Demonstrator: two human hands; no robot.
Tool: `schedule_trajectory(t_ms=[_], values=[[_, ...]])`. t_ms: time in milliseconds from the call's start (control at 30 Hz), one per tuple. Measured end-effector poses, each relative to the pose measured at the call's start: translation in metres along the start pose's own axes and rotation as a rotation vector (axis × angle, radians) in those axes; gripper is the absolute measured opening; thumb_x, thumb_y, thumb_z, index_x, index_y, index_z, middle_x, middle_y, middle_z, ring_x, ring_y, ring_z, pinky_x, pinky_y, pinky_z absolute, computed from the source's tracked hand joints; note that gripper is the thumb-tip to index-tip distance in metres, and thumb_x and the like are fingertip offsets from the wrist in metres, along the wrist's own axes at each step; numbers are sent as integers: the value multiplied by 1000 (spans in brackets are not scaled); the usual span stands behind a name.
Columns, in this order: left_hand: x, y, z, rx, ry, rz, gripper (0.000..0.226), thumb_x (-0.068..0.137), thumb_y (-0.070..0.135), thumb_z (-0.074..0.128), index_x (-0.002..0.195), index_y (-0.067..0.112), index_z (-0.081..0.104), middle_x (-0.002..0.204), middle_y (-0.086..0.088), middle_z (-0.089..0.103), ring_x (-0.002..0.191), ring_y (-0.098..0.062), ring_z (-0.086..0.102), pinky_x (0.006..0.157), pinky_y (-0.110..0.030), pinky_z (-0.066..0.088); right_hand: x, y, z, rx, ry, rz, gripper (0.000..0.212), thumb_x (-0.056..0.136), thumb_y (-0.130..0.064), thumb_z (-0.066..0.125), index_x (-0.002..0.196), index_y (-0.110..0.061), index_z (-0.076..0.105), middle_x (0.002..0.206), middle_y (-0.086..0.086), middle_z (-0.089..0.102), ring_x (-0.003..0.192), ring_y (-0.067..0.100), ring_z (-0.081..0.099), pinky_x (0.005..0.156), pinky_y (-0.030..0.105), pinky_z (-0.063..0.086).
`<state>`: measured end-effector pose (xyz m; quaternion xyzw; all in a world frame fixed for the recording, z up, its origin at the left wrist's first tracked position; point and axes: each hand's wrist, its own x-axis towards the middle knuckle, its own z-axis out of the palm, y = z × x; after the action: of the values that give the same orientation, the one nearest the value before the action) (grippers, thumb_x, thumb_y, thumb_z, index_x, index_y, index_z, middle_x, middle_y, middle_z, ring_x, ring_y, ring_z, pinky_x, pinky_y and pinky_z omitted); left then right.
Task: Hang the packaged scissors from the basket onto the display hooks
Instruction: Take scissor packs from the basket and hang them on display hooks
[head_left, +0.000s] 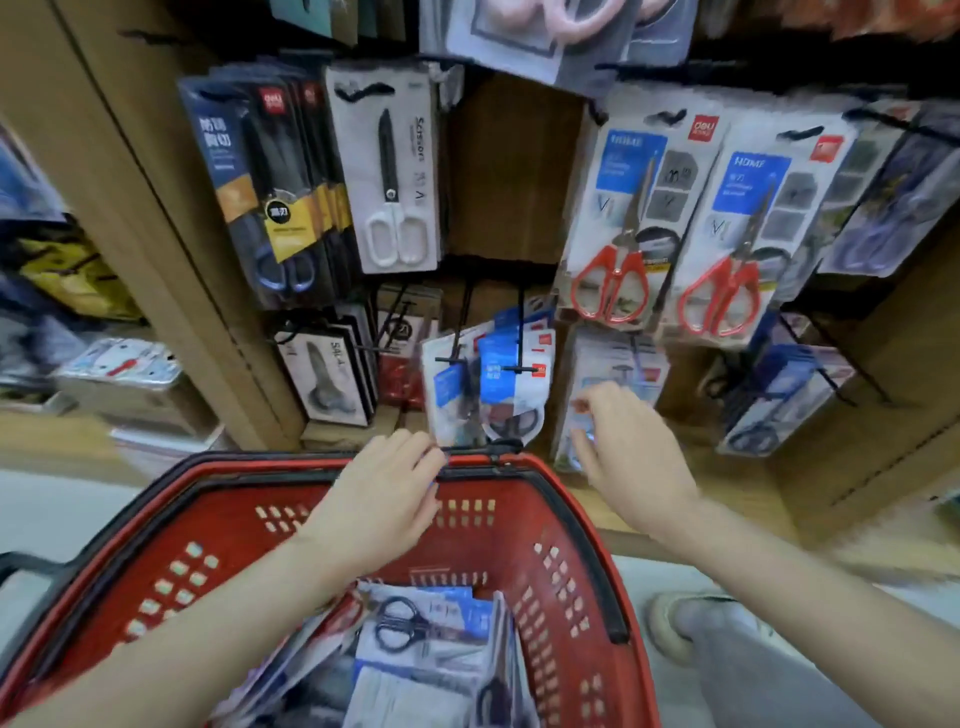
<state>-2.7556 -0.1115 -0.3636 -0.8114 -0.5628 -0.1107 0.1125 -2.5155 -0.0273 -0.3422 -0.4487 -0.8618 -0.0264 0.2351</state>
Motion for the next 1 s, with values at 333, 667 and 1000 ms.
schedule_trajectory(t_ms=[333, 667, 1000], values=[[-156, -16, 113, -234, -555, -264, 37, 76, 32, 37, 99, 22, 64, 96, 4, 62, 87, -16, 63, 78, -23, 42, -95, -90, 153, 244, -694, 5, 30, 98, -20, 42, 127, -15, 43, 126, 1, 47, 116, 20, 46, 96, 29, 35], [-212, -4, 173, -548, -989, -299, 41, 96, 42, 47, 133, 25, 46, 134, 1, 52, 119, -21, 52, 93, -32, 43, -158, -77, 223, 349, -1302, 304, 42, 94, -5, 49, 134, -19, 51, 138, 7, 51, 121, 25, 53, 101, 32, 43], [-187, 15, 186, -618, -1110, -316, 19, 90, 9, 56, 101, 20, 68, 108, 1, 69, 94, -18, 64, 76, -30, 51, -159, -71, 245, 356, -1377, 276, 14, 86, -2, 61, 85, -9, 74, 96, 4, 71, 88, 15, 65, 80, 23, 51]])
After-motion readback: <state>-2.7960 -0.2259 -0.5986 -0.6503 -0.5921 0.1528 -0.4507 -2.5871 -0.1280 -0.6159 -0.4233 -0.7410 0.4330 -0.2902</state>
